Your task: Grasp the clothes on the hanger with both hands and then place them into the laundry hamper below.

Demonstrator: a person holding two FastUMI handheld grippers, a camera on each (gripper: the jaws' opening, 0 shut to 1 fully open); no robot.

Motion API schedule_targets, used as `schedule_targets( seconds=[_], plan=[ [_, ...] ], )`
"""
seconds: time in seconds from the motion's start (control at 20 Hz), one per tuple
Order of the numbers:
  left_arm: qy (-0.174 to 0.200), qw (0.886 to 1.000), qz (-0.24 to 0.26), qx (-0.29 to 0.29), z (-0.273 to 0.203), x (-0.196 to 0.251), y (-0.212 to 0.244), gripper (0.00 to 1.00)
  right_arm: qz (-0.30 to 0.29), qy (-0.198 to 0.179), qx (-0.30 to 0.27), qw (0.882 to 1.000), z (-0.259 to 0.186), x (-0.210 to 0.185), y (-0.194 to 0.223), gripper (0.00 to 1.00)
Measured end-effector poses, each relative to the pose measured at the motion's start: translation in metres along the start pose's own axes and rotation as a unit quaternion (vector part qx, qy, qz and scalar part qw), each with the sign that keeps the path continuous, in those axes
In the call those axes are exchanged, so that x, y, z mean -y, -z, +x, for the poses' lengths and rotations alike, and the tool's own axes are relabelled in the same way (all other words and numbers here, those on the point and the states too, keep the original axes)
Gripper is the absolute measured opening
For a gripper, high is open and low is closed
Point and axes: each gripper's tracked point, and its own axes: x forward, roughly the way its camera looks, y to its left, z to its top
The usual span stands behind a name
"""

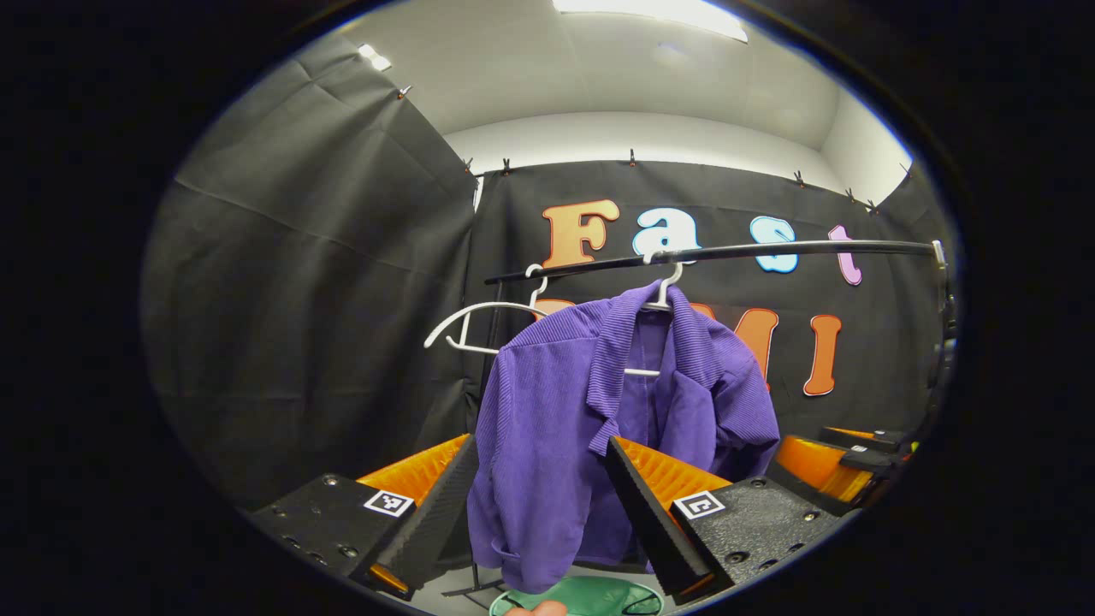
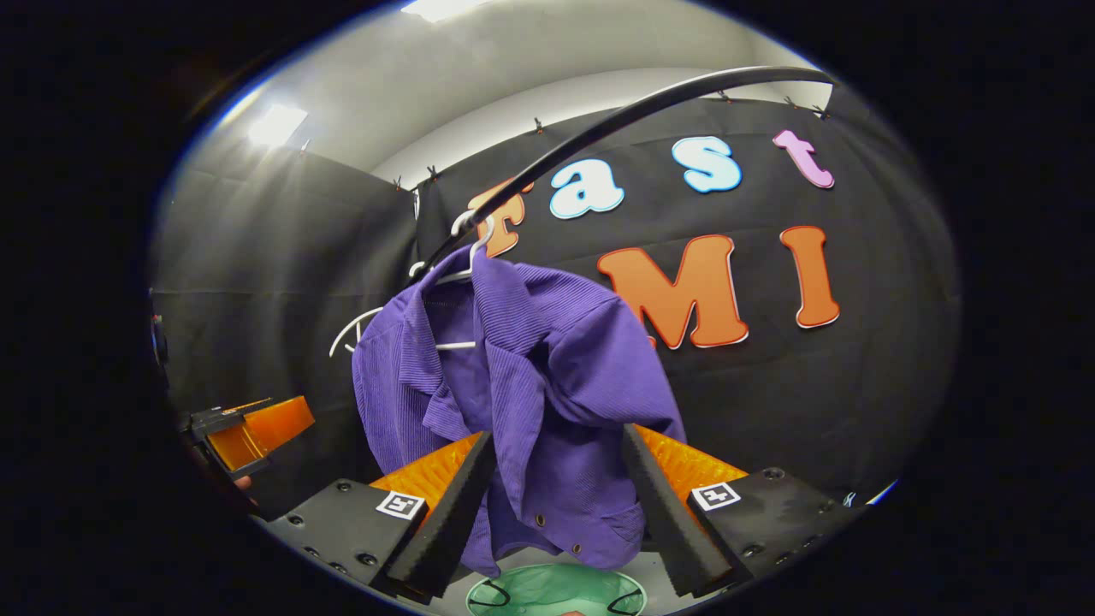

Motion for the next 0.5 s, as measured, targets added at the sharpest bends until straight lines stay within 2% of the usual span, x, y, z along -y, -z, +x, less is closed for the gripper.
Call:
schedule_targets(
  seconds=[0.15,0.2,0.25,0.3,0.35,0.45,0.5],
  plan=[
    [0.025,1.0,-0.015,-0.007,0.032,-0.006,0.017,0.92,-0.02,0.014,-0.012,1.0,0.061,-0.014,0.026,0.89],
    [0.043,0.999,-0.025,-0.011,0.041,-0.004,0.024,0.92,-0.025,0.025,-0.017,0.999,0.08,-0.014,0.036,0.97],
    [0.061,0.997,-0.034,-0.019,0.048,-0.002,0.03,0.93,-0.026,0.031,-0.026,0.999,0.096,-0.016,0.047,0.97],
    [0.08,0.996,-0.041,-0.027,0.055,-0.001,0.037,0.93,-0.024,0.034,-0.035,0.999,0.111,-0.018,0.057,0.89],
    [0.097,0.994,-0.044,-0.031,0.061,0.001,0.042,0.93,-0.023,0.034,-0.043,0.998,0.122,-0.021,0.064,0.89],
    [0.125,0.991,-0.044,-0.036,0.07,0.005,0.049,0.95,-0.03,0.058,-0.049,0.997,0.139,-0.013,0.073,0.89],
    [0.135,0.989,-0.043,-0.039,0.074,0.008,0.053,0.95,-0.034,0.072,-0.048,0.996,0.141,-0.007,0.072,0.77]
  ],
)
